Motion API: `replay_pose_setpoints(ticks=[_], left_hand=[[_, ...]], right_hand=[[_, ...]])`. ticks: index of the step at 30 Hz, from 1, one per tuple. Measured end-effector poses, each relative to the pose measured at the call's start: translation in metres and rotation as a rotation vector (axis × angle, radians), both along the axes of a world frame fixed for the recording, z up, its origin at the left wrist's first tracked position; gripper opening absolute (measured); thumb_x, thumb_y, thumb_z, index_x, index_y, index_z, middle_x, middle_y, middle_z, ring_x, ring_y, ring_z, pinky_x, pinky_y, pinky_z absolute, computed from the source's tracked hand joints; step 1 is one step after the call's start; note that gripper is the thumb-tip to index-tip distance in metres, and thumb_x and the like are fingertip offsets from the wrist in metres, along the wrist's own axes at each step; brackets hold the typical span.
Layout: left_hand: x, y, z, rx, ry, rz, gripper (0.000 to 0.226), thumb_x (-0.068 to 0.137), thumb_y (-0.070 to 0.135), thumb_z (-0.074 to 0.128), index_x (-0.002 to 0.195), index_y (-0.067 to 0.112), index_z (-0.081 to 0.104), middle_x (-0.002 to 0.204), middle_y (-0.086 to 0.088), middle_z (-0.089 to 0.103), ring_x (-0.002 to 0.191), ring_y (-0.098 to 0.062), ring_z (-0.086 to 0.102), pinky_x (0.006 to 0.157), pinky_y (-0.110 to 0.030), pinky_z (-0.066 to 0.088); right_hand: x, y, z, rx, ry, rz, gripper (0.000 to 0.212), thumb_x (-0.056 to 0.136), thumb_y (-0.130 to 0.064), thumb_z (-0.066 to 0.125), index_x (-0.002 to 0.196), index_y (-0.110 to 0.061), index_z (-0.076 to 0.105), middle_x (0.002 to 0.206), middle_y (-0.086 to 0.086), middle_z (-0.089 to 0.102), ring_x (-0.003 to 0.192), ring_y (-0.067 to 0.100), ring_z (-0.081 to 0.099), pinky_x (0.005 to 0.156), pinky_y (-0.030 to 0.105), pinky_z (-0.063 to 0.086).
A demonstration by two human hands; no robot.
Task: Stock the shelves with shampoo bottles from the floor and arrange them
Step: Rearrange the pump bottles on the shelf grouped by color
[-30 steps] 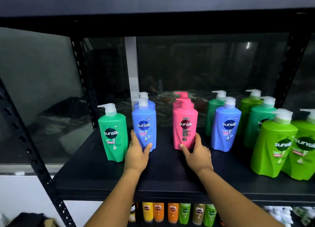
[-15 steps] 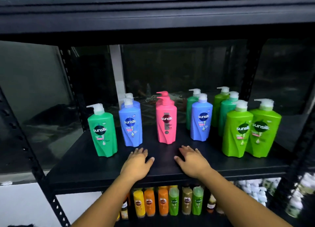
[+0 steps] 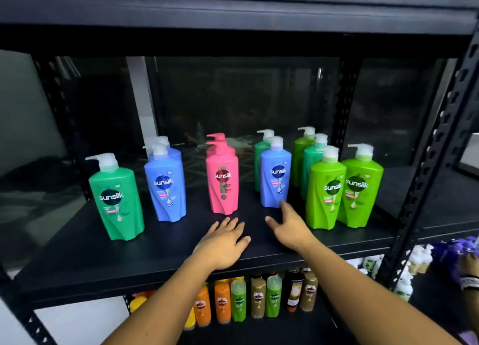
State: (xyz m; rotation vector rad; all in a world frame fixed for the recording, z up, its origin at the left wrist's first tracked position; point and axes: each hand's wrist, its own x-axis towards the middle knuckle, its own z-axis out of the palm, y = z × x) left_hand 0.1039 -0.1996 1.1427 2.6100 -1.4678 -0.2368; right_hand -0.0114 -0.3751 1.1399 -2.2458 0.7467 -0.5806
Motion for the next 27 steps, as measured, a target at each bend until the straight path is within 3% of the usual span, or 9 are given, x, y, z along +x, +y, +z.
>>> replay_pose_setpoints(ticks=[3, 5, 9, 16, 18, 20, 24, 27], left_hand=[[0.001, 0.002, 0.001, 0.002, -0.002, -0.007, 0.064, 0.107, 0.055, 0.020, 0.163, 0.025, 0.011, 0.171, 0.004, 0.001, 0.157, -0.013, -0.005, 0.127, -0.037, -0.002], [0.001, 0.002, 0.001, 0.015, -0.001, -0.011, 0.064, 0.107, 0.055, 0.020, 0.164, 0.026, 0.011, 0.171, 0.005, 0.000, 0.157, -0.012, -0.006, 0.127, -0.037, -0.003], [0.001, 0.002, 0.000, 0.026, -0.011, -0.009, 0.064, 0.107, 0.056, 0.020, 0.164, 0.027, 0.010, 0.171, 0.006, 0.000, 0.157, -0.011, -0.006, 0.127, -0.036, -0.003], [0.008, 0.000, -0.005, 0.008, 0.002, -0.001, 0.065, 0.105, 0.059, 0.020, 0.163, 0.031, 0.010, 0.171, 0.010, 0.000, 0.156, -0.008, -0.006, 0.127, -0.033, -0.004], [0.008, 0.000, -0.005, 0.004, 0.012, 0.001, 0.065, 0.105, 0.059, 0.021, 0.163, 0.032, 0.010, 0.170, 0.011, 0.000, 0.156, -0.008, -0.006, 0.127, -0.033, -0.004], [0.008, 0.000, -0.005, -0.001, 0.015, 0.005, 0.065, 0.105, 0.059, 0.022, 0.163, 0.033, 0.010, 0.170, 0.011, 0.001, 0.156, -0.008, -0.006, 0.127, -0.033, -0.004], [0.006, 0.000, -0.004, -0.017, 0.020, 0.019, 0.065, 0.105, 0.059, 0.024, 0.163, 0.033, 0.012, 0.170, 0.011, 0.002, 0.156, -0.008, -0.005, 0.127, -0.032, -0.004], [0.006, -0.001, -0.004, -0.024, 0.027, 0.025, 0.065, 0.105, 0.059, 0.024, 0.163, 0.033, 0.012, 0.170, 0.012, 0.003, 0.156, -0.007, -0.005, 0.127, -0.032, -0.004]], right_hand=[[0.018, -0.014, 0.001, 0.092, -0.135, -0.060, 0.070, 0.091, -0.027, 0.070, 0.148, -0.008, 0.035, 0.148, 0.010, 0.044, 0.139, 0.024, 0.043, 0.110, 0.022, 0.028], [0.029, -0.024, -0.002, 0.117, -0.191, -0.105, 0.071, 0.089, -0.024, 0.072, 0.147, -0.009, 0.034, 0.146, 0.010, 0.047, 0.137, 0.027, 0.046, 0.110, 0.027, 0.033], [0.041, -0.038, -0.003, 0.139, -0.208, -0.144, 0.096, 0.089, -0.028, 0.073, 0.157, -0.002, 0.010, 0.159, 0.011, 0.035, 0.145, 0.025, 0.037, 0.117, 0.032, 0.029], [0.057, -0.055, -0.011, 0.148, -0.380, -0.127, 0.075, 0.082, -0.029, 0.080, 0.143, -0.012, 0.039, 0.135, 0.005, 0.056, 0.125, 0.021, 0.055, 0.103, 0.029, 0.041], [0.059, -0.056, -0.012, 0.136, -0.406, -0.157, 0.082, 0.077, -0.033, 0.084, 0.142, -0.010, 0.040, 0.133, 0.008, 0.053, 0.123, 0.023, 0.053, 0.106, 0.034, 0.042], [0.057, -0.053, -0.011, 0.131, -0.414, -0.161, 0.086, 0.073, -0.031, 0.087, 0.143, -0.012, 0.040, 0.130, 0.007, 0.049, 0.119, 0.019, 0.051, 0.105, 0.030, 0.040], [0.056, -0.052, -0.011, 0.145, -0.443, -0.084, 0.073, 0.074, -0.022, 0.085, 0.135, -0.020, 0.043, 0.127, -0.001, 0.056, 0.120, 0.017, 0.057, 0.107, 0.035, 0.044], [0.050, -0.049, -0.009, 0.203, -0.418, -0.087, 0.073, 0.077, -0.009, 0.083, 0.135, -0.012, 0.039, 0.126, 0.002, 0.061, 0.115, 0.020, 0.061, 0.097, 0.029, 0.046]])
